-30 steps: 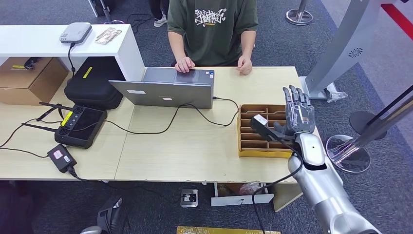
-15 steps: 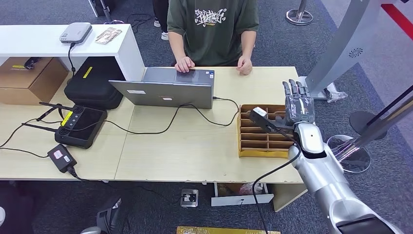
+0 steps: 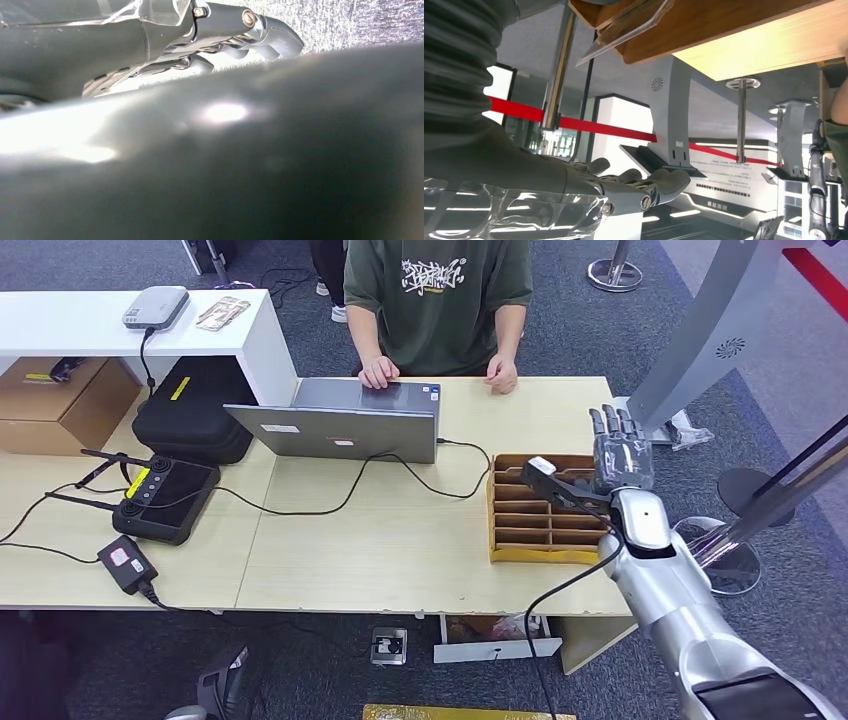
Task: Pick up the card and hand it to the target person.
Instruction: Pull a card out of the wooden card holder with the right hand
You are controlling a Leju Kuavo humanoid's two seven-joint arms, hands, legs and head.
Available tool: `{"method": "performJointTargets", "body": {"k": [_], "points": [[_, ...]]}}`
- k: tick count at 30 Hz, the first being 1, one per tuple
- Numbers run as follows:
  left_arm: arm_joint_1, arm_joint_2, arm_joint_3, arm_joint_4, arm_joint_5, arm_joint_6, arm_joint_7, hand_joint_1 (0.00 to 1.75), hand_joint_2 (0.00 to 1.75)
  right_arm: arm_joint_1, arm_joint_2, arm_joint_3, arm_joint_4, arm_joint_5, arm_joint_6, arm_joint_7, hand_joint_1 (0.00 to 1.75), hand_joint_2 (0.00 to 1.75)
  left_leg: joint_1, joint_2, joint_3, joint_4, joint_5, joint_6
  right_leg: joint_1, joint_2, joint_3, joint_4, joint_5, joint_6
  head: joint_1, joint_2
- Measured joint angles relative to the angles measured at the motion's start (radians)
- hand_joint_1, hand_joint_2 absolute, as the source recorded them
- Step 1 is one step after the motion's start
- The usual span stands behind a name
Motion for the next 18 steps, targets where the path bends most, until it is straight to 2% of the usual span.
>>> {"method": "performJointTargets", "body": {"k": [6, 10, 13, 14, 17, 18], "points": [[0.0, 0.0, -0.007, 0.0, 0.0, 0.0, 0.0, 0.0, 0.0, 0.011, -0.006, 0.0, -0.006, -0.004, 0.008, -0.004, 0.22, 1.75, 0.0, 0.0, 0.0, 0.0, 0.0, 0.0, 0.0, 0.0, 0.0, 0.0, 0.0, 0.0, 0.0, 0.0], [0.0, 0.0, -0.011, 0.0, 0.0, 0.0, 0.0, 0.0, 0.0, 0.024, -0.011, 0.0, -0.028, -0.004, 0.013, -0.005, 0.24, 1.75, 0.0, 0.0, 0.0, 0.0, 0.0, 0.0, 0.0, 0.0, 0.0, 0.0, 0.0, 0.0, 0.0, 0.0], [0.0, 0.0, -0.013, 0.0, 0.0, 0.0, 0.0, 0.0, 0.0, 0.033, -0.014, 0.001, -0.045, -0.004, 0.02, -0.005, 0.72, 1.75, 0.0, 0.0, 0.0, 0.0, 0.0, 0.0, 0.0, 0.0, 0.0, 0.0, 0.0, 0.0, 0.0, 0.0], [0.0, 0.0, -0.014, 0.0, 0.0, 0.0, 0.0, 0.0, 0.0, 0.035, -0.014, 0.001, -0.05, -0.004, 0.022, -0.005, 0.79, 1.75, 0.0, 0.0, 0.0, 0.0, 0.0, 0.0, 0.0, 0.0, 0.0, 0.0, 0.0, 0.0, 0.0, 0.0], [0.0, 0.0, -0.018, 0.0, 0.0, 0.0, 0.0, 0.0, 0.0, 0.038, -0.016, 0.002, -0.061, -0.008, 0.034, -0.002, 0.62, 1.75, 0.0, 0.0, 0.0, 0.0, 0.0, 0.0, 0.0, 0.0, 0.0, 0.0, 0.0, 0.0, 0.0, 0.0], [0.0, 0.0, -0.019, 0.0, 0.0, 0.0, 0.0, 0.0, 0.0, 0.039, -0.017, 0.002, -0.065, -0.01, 0.039, 0.001, 0.62, 1.75, 0.0, 0.0, 0.0, 0.0, 0.0, 0.0, 0.0, 0.0, 0.0, 0.0, 0.0, 0.0, 0.0, 0.0]]}}
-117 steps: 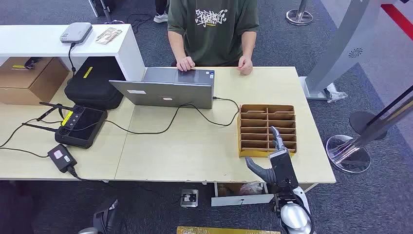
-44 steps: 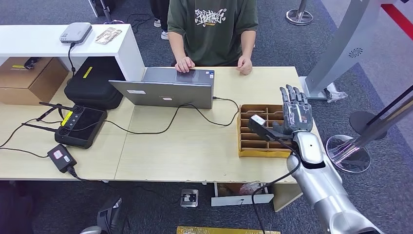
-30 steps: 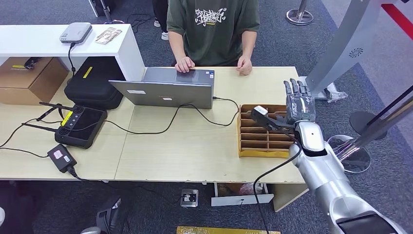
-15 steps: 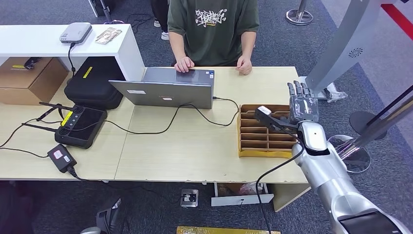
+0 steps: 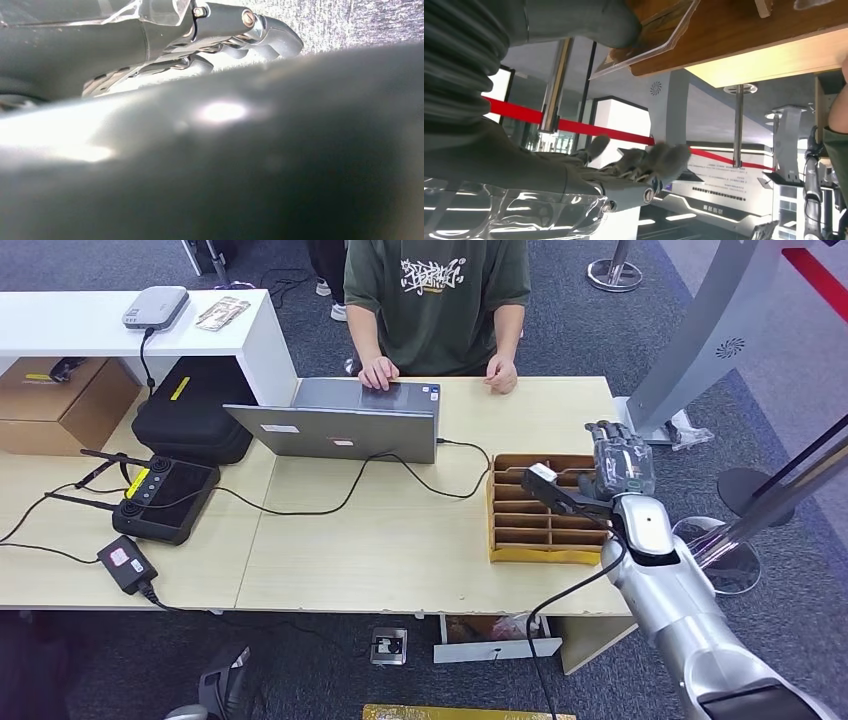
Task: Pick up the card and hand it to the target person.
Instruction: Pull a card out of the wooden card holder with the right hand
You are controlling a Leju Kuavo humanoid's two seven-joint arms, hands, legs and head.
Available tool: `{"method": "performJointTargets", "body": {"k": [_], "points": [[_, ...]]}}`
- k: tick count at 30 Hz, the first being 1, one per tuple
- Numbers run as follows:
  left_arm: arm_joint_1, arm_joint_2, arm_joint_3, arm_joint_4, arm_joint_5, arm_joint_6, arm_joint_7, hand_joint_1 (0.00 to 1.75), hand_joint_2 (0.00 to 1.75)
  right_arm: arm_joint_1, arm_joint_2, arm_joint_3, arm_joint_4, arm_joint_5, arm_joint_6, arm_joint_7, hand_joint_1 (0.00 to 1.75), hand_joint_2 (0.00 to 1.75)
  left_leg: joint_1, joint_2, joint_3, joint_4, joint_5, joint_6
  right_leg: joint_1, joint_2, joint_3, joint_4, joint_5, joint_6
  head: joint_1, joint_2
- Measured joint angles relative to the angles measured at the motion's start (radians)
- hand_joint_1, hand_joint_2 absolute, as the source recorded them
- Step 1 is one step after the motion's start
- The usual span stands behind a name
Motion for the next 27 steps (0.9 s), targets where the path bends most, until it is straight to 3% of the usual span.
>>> {"method": "performJointTargets", "body": {"k": [10, 11, 15, 20, 27], "points": [[0.0, 0.0, -0.002, 0.0, 0.001, 0.0, 0.0, 0.0, 0.0, 0.005, -0.002, 0.0, -0.016, -0.005, 0.011, 0.005, 0.72, 1.75, 0.0, 0.0, 0.0, 0.0, 0.0, 0.0, 0.0, 0.0, 0.0, 0.0, 0.0, 0.0, 0.0, 0.0], [0.0, 0.0, -0.002, 0.0, 0.001, 0.0, 0.0, 0.0, 0.0, 0.005, -0.003, 0.0, -0.016, -0.005, 0.011, 0.005, 0.81, 1.75, 0.0, 0.0, 0.0, 0.0, 0.0, 0.0, 0.0, 0.0, 0.0, 0.0, 0.0, 0.0, 0.0, 0.0], [0.0, 0.0, -0.003, 0.0, 0.002, 0.0, 0.0, 0.0, 0.0, 0.006, -0.003, 0.0, -0.017, -0.007, 0.02, 0.001, 1.43, 1.75, 0.0, 0.0, 0.0, 0.0, 0.0, 0.0, 0.0, 0.0, 0.0, 0.0, 0.0, 0.0, 0.0, 0.0], [0.0, 0.0, -0.003, 0.0, 0.003, 0.0, 0.0, 0.0, 0.0, 0.012, -0.003, 0.0, -0.017, -0.01, 0.022, -0.003, 1.62, 1.75, 0.0, 0.0, 0.0, 0.0, 0.0, 0.0, 0.0, 0.0, 0.0, 0.0, 0.0, 0.0, 0.0, 0.0], [0.0, 0.0, -0.005, 0.0, 0.004, 0.0, 0.0, 0.0, 0.0, 0.03, -0.005, 0.0, -0.019, -0.012, 0.023, 0.001, 1.68, 1.75, 0.0, 0.0, 0.001, 0.0, 0.0, 0.0, 0.0, 0.001, 0.0, 0.0, 0.0, 0.0, 0.0, 0.0]]}}
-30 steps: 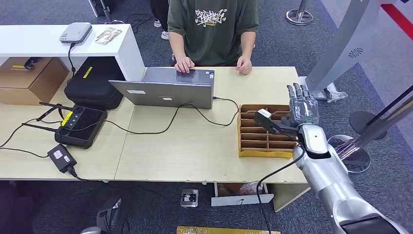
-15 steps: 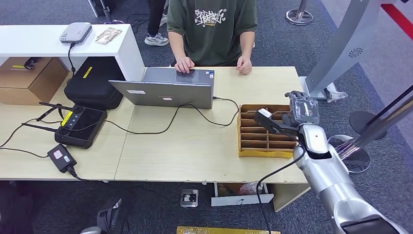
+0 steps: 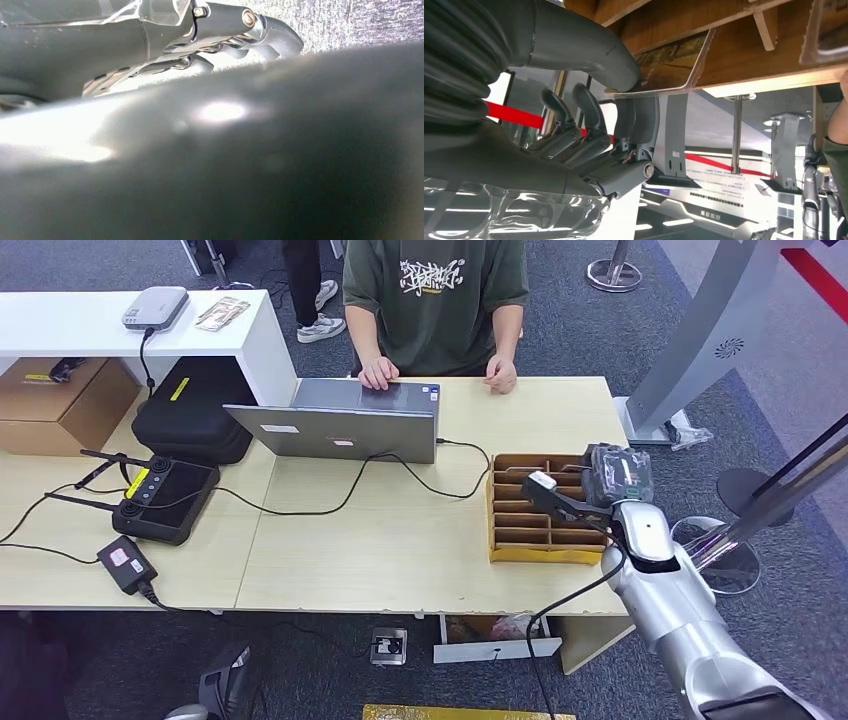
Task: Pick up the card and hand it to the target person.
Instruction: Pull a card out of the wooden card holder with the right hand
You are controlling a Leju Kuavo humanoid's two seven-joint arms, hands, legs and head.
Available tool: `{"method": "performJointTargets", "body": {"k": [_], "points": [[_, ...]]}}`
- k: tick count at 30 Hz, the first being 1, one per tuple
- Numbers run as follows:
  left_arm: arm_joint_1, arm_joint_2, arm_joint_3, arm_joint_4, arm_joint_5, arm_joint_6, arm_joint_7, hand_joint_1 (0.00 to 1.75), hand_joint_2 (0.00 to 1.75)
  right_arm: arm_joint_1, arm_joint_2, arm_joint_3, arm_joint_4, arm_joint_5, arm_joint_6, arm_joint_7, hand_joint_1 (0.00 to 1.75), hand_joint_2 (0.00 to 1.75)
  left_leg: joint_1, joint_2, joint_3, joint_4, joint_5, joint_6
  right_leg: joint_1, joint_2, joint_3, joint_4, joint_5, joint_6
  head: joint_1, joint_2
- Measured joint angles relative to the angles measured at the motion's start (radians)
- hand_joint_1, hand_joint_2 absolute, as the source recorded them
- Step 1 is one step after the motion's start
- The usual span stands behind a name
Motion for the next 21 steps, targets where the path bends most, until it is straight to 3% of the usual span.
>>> {"method": "performJointTargets", "body": {"k": [7, 13, 21], "points": [[0.0, 0.0, -0.006, 0.0, 0.009, 0.0, 0.0, 0.0, 0.0, 0.027, -0.008, 0.0, -0.043, -0.013, 0.008, -0.003, 1.7, 1.75, 0.0, 0.0, 0.0, 0.0, 0.0, 0.0, 0.0, 0.0, 0.0, 0.0, 0.0, 0.0, 0.0, 0.0], [0.001, 0.0, -0.011, 0.0, 0.022, 0.0, -0.001, 0.0, 0.0, 0.067, -0.038, 0.0, -0.207, -0.02, 0.002, -0.017, 1.69, 1.75, 0.0, 0.0, -0.001, 0.0, 0.0, 0.0, 0.0, 0.0, 0.0, 0.0, 0.0, 0.0, 0.0, 0.0], [0.005, 0.002, -0.011, 0.0, 0.038, 0.0, -0.02, 0.0, 0.0, 0.037, -0.077, -0.005, -0.401, -0.037, -0.006, -0.046, 1.7, 1.75, 0.0, 0.0, 0.0, 0.0, 0.0, 0.0, 0.0, 0.0, 0.0, 0.0, 0.0, 0.0, 0.0, 0.0]]}}
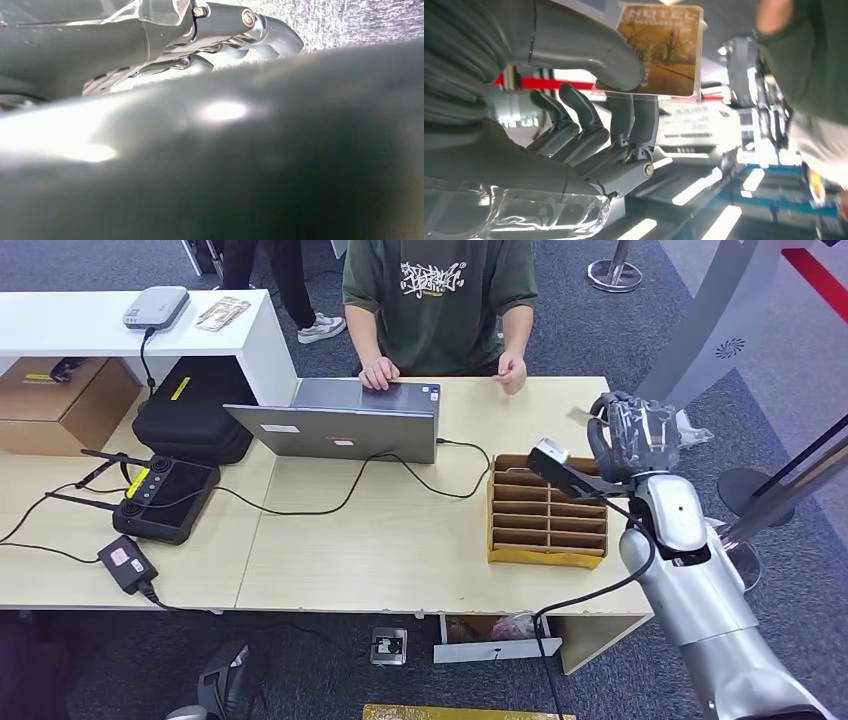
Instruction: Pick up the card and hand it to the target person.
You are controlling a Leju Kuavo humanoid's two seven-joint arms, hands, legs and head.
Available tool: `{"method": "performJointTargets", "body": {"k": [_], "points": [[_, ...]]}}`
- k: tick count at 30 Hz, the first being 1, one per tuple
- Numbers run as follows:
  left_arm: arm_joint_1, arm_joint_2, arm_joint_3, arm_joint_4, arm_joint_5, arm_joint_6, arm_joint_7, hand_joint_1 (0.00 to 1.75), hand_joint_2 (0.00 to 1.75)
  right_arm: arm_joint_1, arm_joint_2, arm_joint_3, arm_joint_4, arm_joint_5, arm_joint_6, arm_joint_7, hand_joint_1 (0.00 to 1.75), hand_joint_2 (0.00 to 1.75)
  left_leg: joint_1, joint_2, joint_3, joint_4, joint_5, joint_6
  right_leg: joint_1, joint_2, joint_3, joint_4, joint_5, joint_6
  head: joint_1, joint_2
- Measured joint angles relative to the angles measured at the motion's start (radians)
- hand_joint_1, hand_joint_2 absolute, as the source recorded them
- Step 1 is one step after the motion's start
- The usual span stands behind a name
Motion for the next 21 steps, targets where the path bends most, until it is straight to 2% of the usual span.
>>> {"method": "performJointTargets", "body": {"k": [7, 21], "points": [[0.004, 0.007, 0.0, 0.0, 0.004, 0.0, -0.01, 0.0, 0.0, -0.007, -0.026, -0.014, -0.096, -0.012, -0.015, 0.0, 1.7, 1.75, 0.0, 0.0, 0.0, 0.0, 0.0, 0.0, 0.0, 0.0, 0.0, 0.0, 0.0, 0.0, 0.0, 0.0], [0.009, 0.009, 0.0, 0.0, 0.013, 0.0, -0.012, 0.0, 0.0, -0.012, -0.027, -0.017, -0.107, -0.015, -0.006, -0.001, 1.75, 1.75, 0.0, 0.0, 0.0, 0.0, 0.0, 0.0, 0.0, 0.0, 0.0, 0.0, 0.0, 0.0, 0.0, 0.0]]}}
